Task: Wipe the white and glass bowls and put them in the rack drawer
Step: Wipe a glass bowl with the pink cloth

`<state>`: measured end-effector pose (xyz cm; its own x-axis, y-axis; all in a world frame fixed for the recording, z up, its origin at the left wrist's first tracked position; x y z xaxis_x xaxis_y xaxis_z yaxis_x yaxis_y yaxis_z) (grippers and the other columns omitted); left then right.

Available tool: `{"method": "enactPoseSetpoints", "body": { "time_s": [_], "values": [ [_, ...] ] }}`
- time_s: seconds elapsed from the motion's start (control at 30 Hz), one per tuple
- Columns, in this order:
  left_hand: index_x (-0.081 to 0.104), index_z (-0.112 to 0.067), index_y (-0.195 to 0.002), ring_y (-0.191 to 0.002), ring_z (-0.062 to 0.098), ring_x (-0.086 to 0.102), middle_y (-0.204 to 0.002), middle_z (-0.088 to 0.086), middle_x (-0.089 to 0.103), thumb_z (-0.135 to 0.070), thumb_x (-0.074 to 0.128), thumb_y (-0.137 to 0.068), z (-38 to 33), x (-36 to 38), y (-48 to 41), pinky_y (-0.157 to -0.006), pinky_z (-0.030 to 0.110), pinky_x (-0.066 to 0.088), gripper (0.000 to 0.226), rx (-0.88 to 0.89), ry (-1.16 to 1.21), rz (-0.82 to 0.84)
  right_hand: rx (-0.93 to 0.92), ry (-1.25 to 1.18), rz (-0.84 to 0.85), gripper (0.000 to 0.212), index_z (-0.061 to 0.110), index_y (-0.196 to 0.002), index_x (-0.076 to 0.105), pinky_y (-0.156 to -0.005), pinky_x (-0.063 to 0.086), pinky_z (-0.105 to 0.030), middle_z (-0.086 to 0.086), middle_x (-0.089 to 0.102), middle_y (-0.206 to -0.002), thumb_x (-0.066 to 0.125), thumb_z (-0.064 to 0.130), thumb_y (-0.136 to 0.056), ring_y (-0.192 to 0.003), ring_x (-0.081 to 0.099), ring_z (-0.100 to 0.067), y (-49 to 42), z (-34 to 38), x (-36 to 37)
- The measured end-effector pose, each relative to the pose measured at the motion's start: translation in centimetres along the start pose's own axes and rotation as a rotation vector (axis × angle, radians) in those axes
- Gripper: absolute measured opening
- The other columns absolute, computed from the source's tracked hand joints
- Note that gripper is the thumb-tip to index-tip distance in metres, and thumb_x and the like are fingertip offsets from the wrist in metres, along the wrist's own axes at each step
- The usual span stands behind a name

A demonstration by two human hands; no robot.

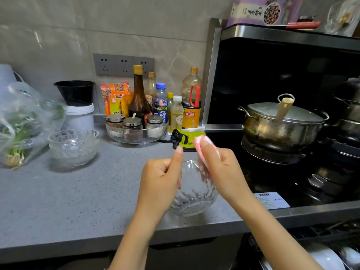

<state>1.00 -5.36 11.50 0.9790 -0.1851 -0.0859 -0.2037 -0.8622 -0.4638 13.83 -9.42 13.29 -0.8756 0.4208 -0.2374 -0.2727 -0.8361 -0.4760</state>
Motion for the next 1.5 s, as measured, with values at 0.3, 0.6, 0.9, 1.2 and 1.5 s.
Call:
{"method": "enactPoseSetpoints", "body": {
  "time_s": [0.3,0.6,0.9,1.2,1.5],
  "values": [
    [0.060,-0.009,-0.055,-0.046,0.010,0.053,-0.050,0.005,0.056,-0.043,0.040,-0.098,5.0,0.3,2.2,-0.048,0.020,0.044,0.059,-0.327,0.339,-0.270,-0.417,0.653,-0.102,0.050,0.026,-0.142,0.044,-0.117,0.018,-0.037,0.007,0.039,-0.149,0.022,0.046,-0.101,-0.143,0.025,-0.010,4.2,1.0,3.8],
    [0.037,-0.021,-0.033,-0.035,0.006,0.028,-0.035,-0.007,0.030,-0.042,0.040,-0.098,3.7,-1.7,2.6,-0.046,0.027,0.026,0.068,-0.264,0.271,-0.344,-0.138,0.108,-0.065,0.044,0.040,-0.120,0.058,-0.105,0.041,-0.031,0.016,0.060,-0.123,0.021,0.051,-0.097,-0.121,0.048,0.006,2.1,-1.1,1.6],
    [0.032,-0.008,-0.040,-0.037,0.009,0.025,-0.039,-0.003,0.027,-0.055,0.041,-0.081,2.2,-1.5,2.3,-0.039,0.018,0.024,0.063,-0.140,0.196,-0.217,-0.060,0.146,-0.003,0.040,0.031,-0.094,0.067,-0.081,0.050,-0.030,0.005,0.069,-0.097,0.032,0.051,-0.098,-0.096,0.062,-0.011,0.8,-0.1,2.3],
    [0.039,0.020,-0.067,-0.073,0.033,0.047,-0.076,0.031,0.052,-0.068,0.057,-0.074,4.8,-2.0,1.5,-0.072,0.043,0.038,0.090,-0.248,0.482,-0.126,0.524,-0.242,-0.079,0.038,0.018,-0.068,0.073,-0.079,0.050,-0.059,-0.017,0.070,-0.080,0.063,0.053,-0.080,-0.082,0.066,-0.041,2.0,-5.3,0.8],
    [0.049,-0.009,-0.043,-0.041,0.009,0.042,-0.041,0.003,0.048,-0.050,0.037,-0.089,0.1,-0.7,-0.4,-0.047,0.015,0.038,0.063,-0.001,0.110,0.057,0.281,-0.045,-0.034,0.051,-0.004,-0.060,0.053,-0.040,0.031,-0.013,-0.017,0.039,-0.058,0.052,0.033,-0.095,-0.040,0.037,-0.014,0.0,-1.7,-0.2]
  ]
}}
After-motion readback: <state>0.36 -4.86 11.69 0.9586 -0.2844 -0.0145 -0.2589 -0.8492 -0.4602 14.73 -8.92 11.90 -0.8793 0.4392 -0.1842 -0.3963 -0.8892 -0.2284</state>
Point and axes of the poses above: each hand's wrist, its own y-axis away from the middle knuckle, its own x-axis out of the palm, z = x × y, the point moved 9 cm from there along -y, towards the middle knuckle
